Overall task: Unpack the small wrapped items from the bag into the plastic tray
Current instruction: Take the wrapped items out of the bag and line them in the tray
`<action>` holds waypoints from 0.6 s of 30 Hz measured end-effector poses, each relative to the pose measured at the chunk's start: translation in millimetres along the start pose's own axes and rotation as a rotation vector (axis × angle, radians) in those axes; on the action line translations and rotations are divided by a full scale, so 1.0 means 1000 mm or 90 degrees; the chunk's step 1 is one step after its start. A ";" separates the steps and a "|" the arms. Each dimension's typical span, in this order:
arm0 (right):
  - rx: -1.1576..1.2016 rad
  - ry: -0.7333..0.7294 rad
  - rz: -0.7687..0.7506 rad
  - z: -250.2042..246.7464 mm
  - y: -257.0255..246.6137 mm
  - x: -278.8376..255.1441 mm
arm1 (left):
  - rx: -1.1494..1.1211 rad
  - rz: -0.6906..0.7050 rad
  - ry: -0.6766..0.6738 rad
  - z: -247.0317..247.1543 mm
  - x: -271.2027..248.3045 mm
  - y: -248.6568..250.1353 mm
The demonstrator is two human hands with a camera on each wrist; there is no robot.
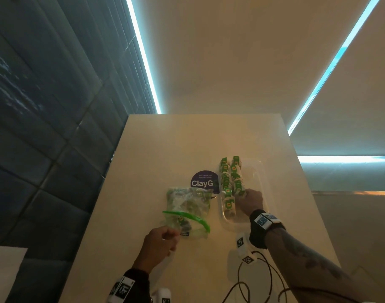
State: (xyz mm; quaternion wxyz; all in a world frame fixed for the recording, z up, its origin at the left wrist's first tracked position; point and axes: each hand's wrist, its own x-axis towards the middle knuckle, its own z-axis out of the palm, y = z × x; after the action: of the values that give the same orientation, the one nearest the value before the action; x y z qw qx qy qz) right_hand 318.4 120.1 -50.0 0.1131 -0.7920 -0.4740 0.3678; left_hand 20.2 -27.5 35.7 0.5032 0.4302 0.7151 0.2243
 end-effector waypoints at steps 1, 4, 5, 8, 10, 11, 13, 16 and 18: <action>0.003 0.000 0.000 0.003 0.003 0.004 | 0.003 0.001 0.002 0.000 0.000 0.000; -0.010 0.002 -0.017 -0.006 -0.010 -0.014 | 0.006 0.007 -0.001 0.000 -0.001 -0.001; -0.015 0.001 -0.025 -0.007 -0.012 -0.017 | 0.015 0.012 0.002 0.000 -0.002 -0.001; -0.006 0.007 -0.016 -0.008 -0.009 -0.018 | 0.086 0.051 0.046 0.003 0.003 0.001; -0.005 0.000 -0.018 -0.009 -0.005 -0.017 | 0.146 0.097 0.090 0.008 0.008 0.005; -0.004 -0.008 -0.016 -0.010 -0.004 -0.016 | 0.180 0.127 0.110 0.012 0.011 0.008; 0.031 -0.017 0.008 -0.015 -0.004 -0.020 | 0.246 0.172 0.136 0.020 0.017 0.012; 0.105 0.015 0.036 -0.025 -0.004 -0.029 | 0.298 0.166 0.133 0.029 0.025 0.017; 0.127 0.081 -0.001 -0.033 -0.008 -0.039 | 0.329 0.138 0.102 0.033 0.031 0.017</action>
State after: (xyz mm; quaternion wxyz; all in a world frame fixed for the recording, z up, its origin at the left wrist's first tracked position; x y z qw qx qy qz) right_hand 324.8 97.0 -3.8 0.2215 -0.7980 -0.4277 0.3621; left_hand 53.4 4.0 18.7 0.2915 0.5989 0.7361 0.1202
